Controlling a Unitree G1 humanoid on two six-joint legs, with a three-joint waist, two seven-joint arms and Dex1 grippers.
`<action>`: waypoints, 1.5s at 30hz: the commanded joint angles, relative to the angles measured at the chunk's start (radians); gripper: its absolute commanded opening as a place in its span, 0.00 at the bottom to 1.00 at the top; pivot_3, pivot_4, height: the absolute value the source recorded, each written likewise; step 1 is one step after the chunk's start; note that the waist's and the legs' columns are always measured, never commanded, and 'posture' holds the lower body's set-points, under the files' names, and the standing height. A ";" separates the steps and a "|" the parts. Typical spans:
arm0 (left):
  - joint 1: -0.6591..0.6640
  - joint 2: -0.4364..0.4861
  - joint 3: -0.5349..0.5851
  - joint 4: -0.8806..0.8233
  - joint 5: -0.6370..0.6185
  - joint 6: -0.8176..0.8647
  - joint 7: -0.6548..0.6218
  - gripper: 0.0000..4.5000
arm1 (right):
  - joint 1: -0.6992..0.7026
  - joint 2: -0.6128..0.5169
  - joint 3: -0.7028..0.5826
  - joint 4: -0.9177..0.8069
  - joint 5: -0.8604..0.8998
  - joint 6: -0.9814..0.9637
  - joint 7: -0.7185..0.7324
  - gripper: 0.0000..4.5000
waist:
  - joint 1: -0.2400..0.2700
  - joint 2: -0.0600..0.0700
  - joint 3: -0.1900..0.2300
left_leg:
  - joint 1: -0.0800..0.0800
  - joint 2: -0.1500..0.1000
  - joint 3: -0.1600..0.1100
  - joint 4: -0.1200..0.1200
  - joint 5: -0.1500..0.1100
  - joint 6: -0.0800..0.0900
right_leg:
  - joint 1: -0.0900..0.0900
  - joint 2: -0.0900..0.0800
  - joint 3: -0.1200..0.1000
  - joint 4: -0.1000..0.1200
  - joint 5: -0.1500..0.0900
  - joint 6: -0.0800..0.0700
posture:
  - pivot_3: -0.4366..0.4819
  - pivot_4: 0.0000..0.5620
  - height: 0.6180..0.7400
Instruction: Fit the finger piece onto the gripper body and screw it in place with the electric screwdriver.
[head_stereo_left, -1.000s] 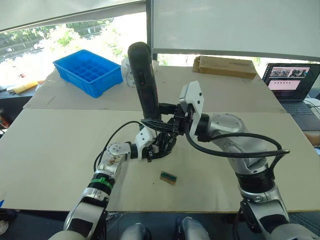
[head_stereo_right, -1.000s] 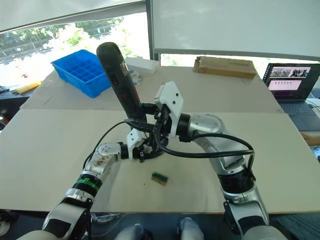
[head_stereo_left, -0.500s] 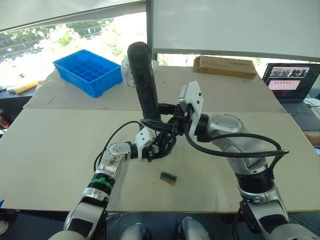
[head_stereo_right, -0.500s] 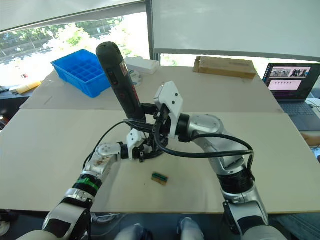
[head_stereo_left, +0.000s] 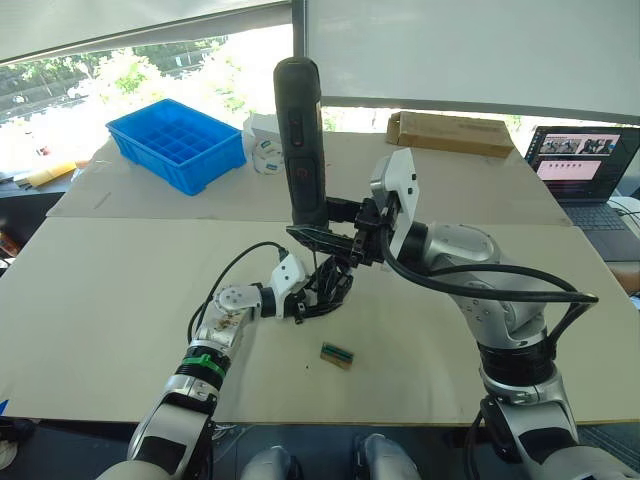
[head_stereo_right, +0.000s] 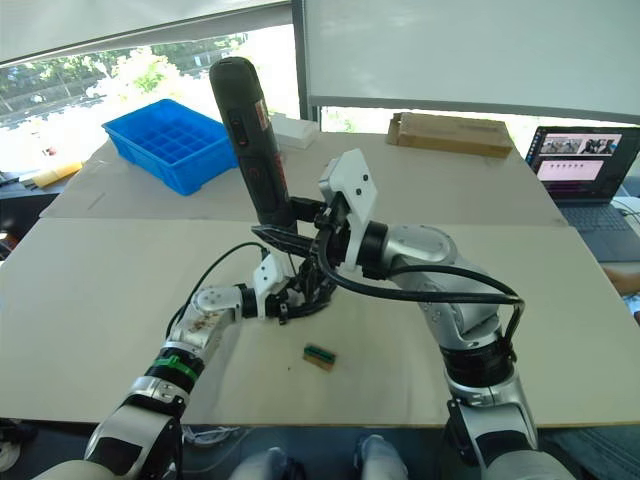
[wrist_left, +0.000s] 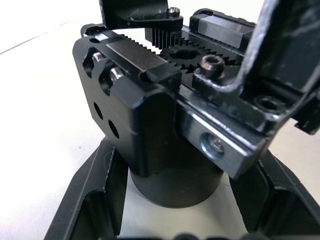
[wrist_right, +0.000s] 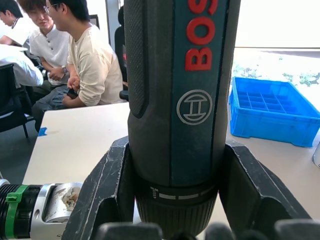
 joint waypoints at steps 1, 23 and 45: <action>-0.033 -0.002 0.013 -0.004 -0.013 -0.007 -0.003 0.51 | -0.033 0.008 -0.020 -0.034 0.012 -0.028 -0.004 0.43 | 0.000 0.000 0.000 | 0.000 0.000 0.000 0.000 0.000 0.000 | 0.000 0.000 0.000 0.000 0.000 0.000 | 0.48 0.27 0.98; -0.022 0.004 0.016 -0.013 -0.015 -0.007 0.001 0.51 | -0.064 0.016 -0.006 0.022 -0.025 -0.071 0.025 0.43 | 0.000 0.000 0.000 | 0.000 0.000 0.000 0.000 0.000 0.000 | 0.000 0.000 0.000 0.000 0.000 0.000 | 0.48 0.27 0.98; -0.027 0.004 0.016 -0.012 -0.014 -0.007 0.002 0.51 | -0.046 0.011 0.007 0.027 -0.047 -0.078 0.045 0.43 | 0.000 0.000 0.000 | 0.000 0.000 0.000 0.000 0.000 0.000 | 0.000 0.000 0.000 0.000 0.000 0.000 | 0.48 0.27 0.98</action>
